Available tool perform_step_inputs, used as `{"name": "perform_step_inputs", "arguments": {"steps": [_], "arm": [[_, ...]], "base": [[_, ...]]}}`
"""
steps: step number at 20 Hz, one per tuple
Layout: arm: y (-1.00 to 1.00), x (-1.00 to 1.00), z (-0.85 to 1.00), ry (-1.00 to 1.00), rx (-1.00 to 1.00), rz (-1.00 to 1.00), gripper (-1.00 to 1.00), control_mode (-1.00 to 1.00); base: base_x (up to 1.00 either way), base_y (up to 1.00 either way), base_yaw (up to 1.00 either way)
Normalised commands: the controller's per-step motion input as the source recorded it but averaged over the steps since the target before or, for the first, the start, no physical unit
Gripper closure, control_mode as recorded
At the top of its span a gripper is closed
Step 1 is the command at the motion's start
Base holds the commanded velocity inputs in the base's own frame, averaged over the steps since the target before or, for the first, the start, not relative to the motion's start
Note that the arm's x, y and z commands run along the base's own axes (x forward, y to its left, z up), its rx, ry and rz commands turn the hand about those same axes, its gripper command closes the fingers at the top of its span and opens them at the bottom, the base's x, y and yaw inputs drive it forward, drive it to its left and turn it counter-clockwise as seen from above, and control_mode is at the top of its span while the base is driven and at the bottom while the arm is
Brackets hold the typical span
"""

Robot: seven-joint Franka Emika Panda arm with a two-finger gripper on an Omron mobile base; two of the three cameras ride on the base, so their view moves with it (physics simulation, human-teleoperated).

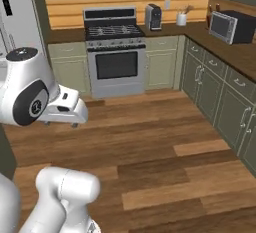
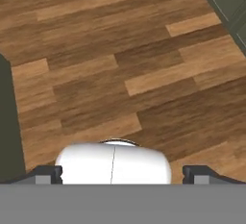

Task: Navigate to the electric kettle.

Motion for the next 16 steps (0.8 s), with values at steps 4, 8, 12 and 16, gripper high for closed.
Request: {"name": "perform_step_inputs", "arguments": {"steps": [4,8,12,16], "arm": [[0.00,0.00,0.00,0.00,0.00,0.00,-1.00,1.00],[0.00,0.00,0.00,0.00,0.00,0.00,-1.00,1.00],[0.00,0.00,0.00,0.00,0.00,0.00,-1.00,1.00],[0.00,0.00,0.00,0.00,0.00,0.00,-1.00,1.00]], "base": [[1.00,-0.02,-0.06],[1.00,-0.03,0.00],[0.84,-0.23,-0.21],[0.11,-0.06,-0.84]]}}
